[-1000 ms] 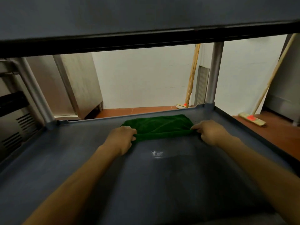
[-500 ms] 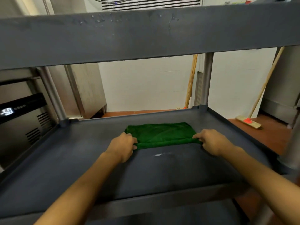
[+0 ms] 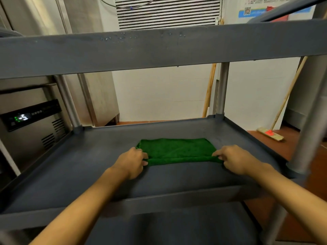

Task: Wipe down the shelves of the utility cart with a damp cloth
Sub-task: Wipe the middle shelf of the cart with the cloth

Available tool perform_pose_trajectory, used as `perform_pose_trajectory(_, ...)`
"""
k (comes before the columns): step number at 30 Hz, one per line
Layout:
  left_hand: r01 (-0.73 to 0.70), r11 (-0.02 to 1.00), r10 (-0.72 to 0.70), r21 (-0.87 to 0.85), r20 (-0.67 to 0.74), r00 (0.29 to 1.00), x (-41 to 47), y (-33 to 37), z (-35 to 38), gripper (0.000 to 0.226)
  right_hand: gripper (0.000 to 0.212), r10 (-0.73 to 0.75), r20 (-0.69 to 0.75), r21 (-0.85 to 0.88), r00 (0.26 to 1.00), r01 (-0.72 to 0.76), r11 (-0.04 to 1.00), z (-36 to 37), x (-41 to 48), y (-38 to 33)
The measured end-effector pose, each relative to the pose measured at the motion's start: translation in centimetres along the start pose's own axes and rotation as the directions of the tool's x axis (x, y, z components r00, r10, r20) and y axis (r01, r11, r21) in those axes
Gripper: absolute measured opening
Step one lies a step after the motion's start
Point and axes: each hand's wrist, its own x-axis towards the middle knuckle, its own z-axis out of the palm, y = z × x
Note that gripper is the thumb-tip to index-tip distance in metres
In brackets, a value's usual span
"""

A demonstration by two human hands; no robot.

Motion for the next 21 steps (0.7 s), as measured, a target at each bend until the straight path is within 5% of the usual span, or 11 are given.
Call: perform_pose_trajectory(21,-0.017,0.989,0.030,-0.144,0.088,0.996,-6.8,0.3,-1.5,0.029,0.049,-0.032,0.122,-0.054,0.992,0.039,0.998,-2.0,-6.7,-1.8)
